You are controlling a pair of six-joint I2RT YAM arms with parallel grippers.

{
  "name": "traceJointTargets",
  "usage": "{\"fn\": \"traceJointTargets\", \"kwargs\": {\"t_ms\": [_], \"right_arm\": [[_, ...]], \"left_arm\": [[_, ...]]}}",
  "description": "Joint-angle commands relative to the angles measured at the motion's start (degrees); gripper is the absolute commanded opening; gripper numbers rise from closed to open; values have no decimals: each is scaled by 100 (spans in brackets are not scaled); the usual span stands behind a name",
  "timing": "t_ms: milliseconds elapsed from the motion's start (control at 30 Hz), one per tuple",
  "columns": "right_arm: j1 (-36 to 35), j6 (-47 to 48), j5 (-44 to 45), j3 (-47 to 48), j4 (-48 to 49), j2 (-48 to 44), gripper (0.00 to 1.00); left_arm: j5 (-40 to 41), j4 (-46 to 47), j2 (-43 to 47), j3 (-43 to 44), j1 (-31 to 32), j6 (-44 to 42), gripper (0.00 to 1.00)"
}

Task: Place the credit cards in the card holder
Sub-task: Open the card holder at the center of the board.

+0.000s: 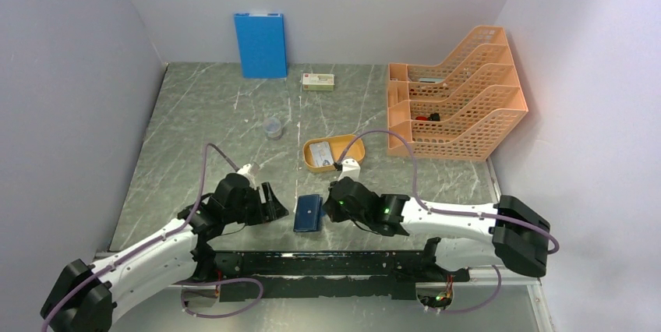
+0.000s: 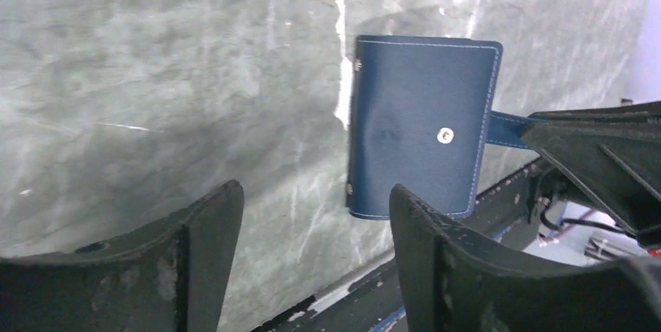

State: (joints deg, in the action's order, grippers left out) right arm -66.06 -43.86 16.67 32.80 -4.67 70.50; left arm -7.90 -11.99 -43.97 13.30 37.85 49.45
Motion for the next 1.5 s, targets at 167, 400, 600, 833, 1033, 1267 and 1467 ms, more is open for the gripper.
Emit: {"fn": "traceJointTargets", "kwargs": {"t_ms": [167, 400, 600, 833, 1033, 1267, 1467], "right_arm": [[12, 45, -318, 63, 66, -460, 0], [9, 157, -498, 208, 173, -421, 0], [11, 221, -554, 240, 223, -508, 0], [8, 240, -584, 241, 236, -586, 0], [15, 242, -648, 204, 310, -721, 0], [14, 241, -621, 174, 276, -826, 0], [18, 168, -147, 159, -155, -908, 0]], "left_arm": [[-178, 772, -268, 392, 731, 25, 90], [-78, 1154, -867, 673, 1063, 72, 91], [20, 1155, -1443, 1098, 1230, -179, 90], [274, 933, -1830, 1228, 1295, -311, 77], [438, 818, -2030, 1181, 1304, -409, 66], [587, 738, -2086, 1110, 1311, -412, 43], [912, 272, -1917, 1096, 1308, -379, 32]]}}
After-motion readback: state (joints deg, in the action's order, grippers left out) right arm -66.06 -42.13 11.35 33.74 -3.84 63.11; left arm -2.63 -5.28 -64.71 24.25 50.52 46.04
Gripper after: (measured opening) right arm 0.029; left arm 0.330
